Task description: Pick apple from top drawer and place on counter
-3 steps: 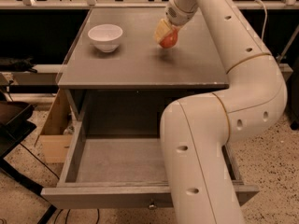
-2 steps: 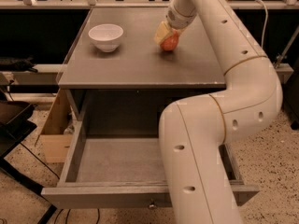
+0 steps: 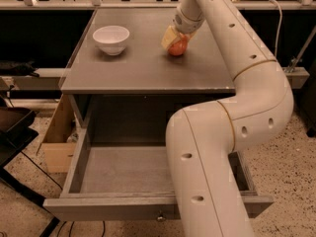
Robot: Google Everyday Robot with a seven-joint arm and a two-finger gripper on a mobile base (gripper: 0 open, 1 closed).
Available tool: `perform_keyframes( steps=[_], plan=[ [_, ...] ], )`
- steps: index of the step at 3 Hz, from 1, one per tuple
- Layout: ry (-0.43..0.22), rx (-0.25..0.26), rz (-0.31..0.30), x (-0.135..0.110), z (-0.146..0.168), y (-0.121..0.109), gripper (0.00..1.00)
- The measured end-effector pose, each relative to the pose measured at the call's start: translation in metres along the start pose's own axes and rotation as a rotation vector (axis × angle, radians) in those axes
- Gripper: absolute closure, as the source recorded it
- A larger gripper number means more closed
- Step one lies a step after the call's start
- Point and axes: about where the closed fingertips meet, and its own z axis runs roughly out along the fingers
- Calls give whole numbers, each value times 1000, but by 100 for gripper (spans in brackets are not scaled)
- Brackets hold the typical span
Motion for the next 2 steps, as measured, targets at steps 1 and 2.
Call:
perform_keyframes(
  steps=[1,2],
  plan=[
    [0,0,0,0,0,0,53],
    [0,0,0,0,0,0,31]
  ],
)
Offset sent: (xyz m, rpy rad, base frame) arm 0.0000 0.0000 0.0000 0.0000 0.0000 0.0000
